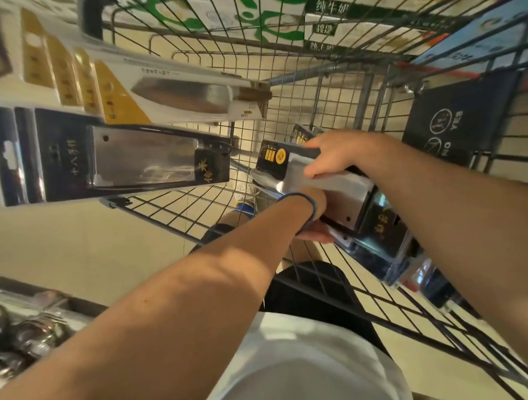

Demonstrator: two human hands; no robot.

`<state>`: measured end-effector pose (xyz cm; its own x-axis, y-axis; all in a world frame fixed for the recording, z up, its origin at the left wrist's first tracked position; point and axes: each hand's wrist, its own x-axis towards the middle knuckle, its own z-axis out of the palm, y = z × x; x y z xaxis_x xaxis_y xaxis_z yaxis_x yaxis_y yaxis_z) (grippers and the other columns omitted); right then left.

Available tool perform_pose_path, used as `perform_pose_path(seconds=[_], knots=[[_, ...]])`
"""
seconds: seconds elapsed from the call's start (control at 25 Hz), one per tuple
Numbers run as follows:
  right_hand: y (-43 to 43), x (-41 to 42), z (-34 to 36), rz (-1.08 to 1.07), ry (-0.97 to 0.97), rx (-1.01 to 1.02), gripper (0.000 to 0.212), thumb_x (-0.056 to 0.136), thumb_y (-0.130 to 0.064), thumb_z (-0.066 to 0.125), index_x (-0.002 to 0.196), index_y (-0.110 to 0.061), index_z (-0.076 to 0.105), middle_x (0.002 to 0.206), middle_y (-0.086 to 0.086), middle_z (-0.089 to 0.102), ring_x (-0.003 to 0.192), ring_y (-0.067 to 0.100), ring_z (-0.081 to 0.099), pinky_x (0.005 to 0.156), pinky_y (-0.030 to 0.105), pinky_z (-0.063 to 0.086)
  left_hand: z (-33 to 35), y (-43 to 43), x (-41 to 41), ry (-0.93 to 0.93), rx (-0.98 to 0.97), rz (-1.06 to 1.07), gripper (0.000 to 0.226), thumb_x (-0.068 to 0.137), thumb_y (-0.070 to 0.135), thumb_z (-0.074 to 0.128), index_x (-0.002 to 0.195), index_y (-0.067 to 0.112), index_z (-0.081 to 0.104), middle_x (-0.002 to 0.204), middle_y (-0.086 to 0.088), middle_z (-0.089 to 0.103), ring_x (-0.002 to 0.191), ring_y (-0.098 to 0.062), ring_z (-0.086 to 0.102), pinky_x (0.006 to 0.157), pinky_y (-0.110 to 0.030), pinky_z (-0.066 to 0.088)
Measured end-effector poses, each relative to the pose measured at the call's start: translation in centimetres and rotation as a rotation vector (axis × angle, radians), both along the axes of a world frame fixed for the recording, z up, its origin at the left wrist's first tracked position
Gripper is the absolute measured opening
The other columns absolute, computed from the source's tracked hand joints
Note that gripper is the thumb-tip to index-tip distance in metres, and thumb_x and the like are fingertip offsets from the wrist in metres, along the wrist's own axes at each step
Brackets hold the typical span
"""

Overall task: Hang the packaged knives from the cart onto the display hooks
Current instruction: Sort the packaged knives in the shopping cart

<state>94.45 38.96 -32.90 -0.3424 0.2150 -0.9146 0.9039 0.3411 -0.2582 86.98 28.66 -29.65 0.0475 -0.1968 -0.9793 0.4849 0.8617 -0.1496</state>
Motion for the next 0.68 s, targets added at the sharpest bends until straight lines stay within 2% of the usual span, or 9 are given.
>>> perform_pose_path(seconds=[0.04,0.12,0.2,0.24,0.32,0.4,0.48,0.56,0.68], knots=[[0.4,-0.1,0.2,0.012,-0.012,-0.030,0.086,0.080,-0.059,0.064,0.157,-0.033,0.037,0.158,0.008,0.041,0.135,0.033,0.047,0.093,0.039,0.044,0.6,-0.2,0.0,-0.031,0.009,-0.032,0.025,0.100,0.005,0.049,0.123,-0.004,0.055,0.123,-0.017,0.063,0.096,-0.025,0.068,0.080,-0.027,0.057],[0.3,-0.5,0.2,0.052,-0.041,-0.071,0.083,0.080,-0.063,0.062,0.151,-0.025,0.046,0.150,0.010,0.051,0.127,0.033,0.054,0.097,0.041,0.049,1.3,-0.5,-0.5,-0.086,0.110,-0.317,0.031,0.104,0.013,0.043,0.129,-0.003,0.052,0.125,-0.020,0.060,0.102,-0.027,0.062,0.088,-0.021,0.050],[-0.4,-0.8,0.1,0.010,-0.049,-0.084,0.086,0.082,-0.062,0.062,0.156,-0.025,0.038,0.158,0.010,0.043,0.135,0.034,0.049,0.105,0.044,0.046,1.4,-0.2,-1.2,-0.065,0.226,-0.500,0.036,0.104,0.015,0.044,0.133,-0.005,0.051,0.094,-0.017,0.062,0.080,-0.024,0.061,0.071,-0.010,0.050],[-0.7,-0.6,0.1,-0.047,-0.017,-0.071,0.088,0.084,-0.060,0.063,0.159,-0.026,0.032,0.161,0.009,0.039,0.139,0.034,0.045,0.108,0.043,0.044,1.1,0.1,-1.5,-0.013,0.267,-0.496,0.032,0.103,0.016,0.044,0.125,-0.003,0.058,0.085,-0.012,0.061,0.072,-0.022,0.061,0.066,-0.016,0.054],[-1.9,-0.3,0.1,-0.158,0.087,0.010,0.089,0.086,-0.056,0.065,0.161,-0.027,0.027,0.162,0.009,0.038,0.141,0.034,0.044,0.108,0.041,0.043,1.0,0.2,-1.8,0.153,0.370,-0.414,0.031,0.102,0.028,0.038,0.092,0.007,0.060,0.096,-0.013,0.069,0.084,-0.026,0.068,0.080,-0.038,0.060],[-3.1,-0.1,-0.1,-0.253,0.140,0.098,0.081,0.088,-0.054,0.066,0.157,-0.023,0.035,0.152,0.010,0.051,0.133,0.033,0.051,0.097,0.038,0.045,0.8,-0.6,-1.7,0.270,0.311,-0.051,0.040,0.098,0.044,0.033,0.082,0.012,0.051,0.101,-0.013,0.066,0.083,-0.029,0.068,0.076,-0.046,0.061],[-3.5,0.0,-0.6,-0.323,0.134,0.124,0.061,0.093,-0.053,0.061,0.142,-0.019,0.052,0.134,0.012,0.062,0.120,0.034,0.058,0.089,0.037,0.046,1.2,-1.3,-1.5,0.262,0.110,0.304,0.060,0.094,0.067,0.032,0.108,0.012,0.053,0.109,-0.011,0.063,0.076,-0.030,0.067,0.061,-0.041,0.061],[-3.5,-0.1,-0.4,-0.339,0.113,0.082,0.045,0.097,-0.049,0.058,0.127,-0.015,0.063,0.121,0.012,0.067,0.112,0.033,0.063,0.087,0.037,0.050,1.6,-1.8,-1.3,0.243,0.017,0.492,0.079,0.089,0.077,0.033,0.136,0.014,0.042,0.126,-0.014,0.059,0.085,-0.034,0.072,0.054,-0.039,0.062],[-2.5,-0.7,1.1,-0.183,0.093,0.056,0.049,0.101,-0.039,0.057,0.141,-0.012,0.059,0.136,0.015,0.062,0.121,0.033,0.059,0.090,0.034,0.047,2.8,-1.9,-0.7,0.258,0.034,0.589,0.077,0.093,0.070,0.034,0.143,0.011,0.035,0.130,-0.017,0.055,0.092,-0.036,0.069,0.042,-0.038,0.058]])
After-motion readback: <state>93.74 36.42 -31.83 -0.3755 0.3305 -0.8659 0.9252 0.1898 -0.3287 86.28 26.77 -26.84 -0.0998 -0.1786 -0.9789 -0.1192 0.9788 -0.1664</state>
